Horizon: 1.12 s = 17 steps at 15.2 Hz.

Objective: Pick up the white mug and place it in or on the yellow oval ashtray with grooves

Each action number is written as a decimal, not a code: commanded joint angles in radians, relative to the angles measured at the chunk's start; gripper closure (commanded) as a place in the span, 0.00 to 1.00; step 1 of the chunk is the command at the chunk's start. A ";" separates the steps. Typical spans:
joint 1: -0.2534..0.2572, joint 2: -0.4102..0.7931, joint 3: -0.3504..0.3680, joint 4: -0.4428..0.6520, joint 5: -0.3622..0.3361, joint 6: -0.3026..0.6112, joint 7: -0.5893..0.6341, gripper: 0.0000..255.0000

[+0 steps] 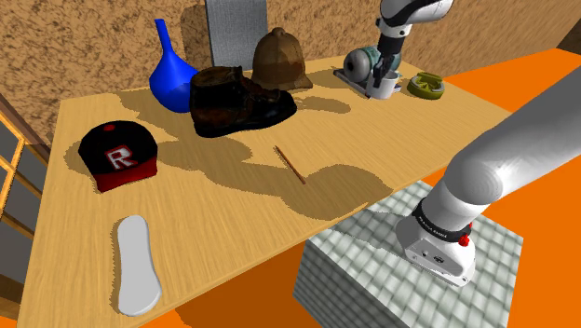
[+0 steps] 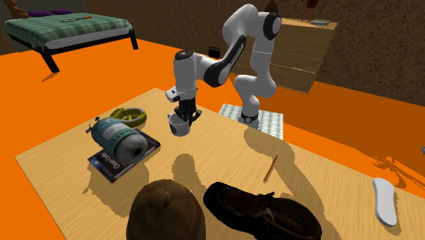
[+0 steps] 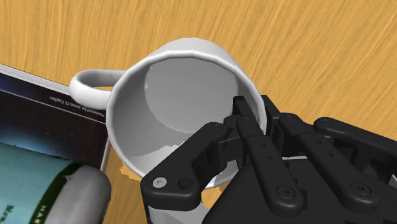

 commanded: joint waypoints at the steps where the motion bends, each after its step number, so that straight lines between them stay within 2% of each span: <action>1: 0.000 -0.010 0.003 0.020 -0.001 -0.029 -0.001 1.00; 5: 0.001 -0.027 0.009 0.059 -0.001 -0.085 -0.001 1.00; 11: -0.044 0.077 -0.096 0.175 0.024 -0.086 -0.168 1.00; 17: -0.093 0.225 -0.191 0.332 0.100 -0.100 -0.352 1.00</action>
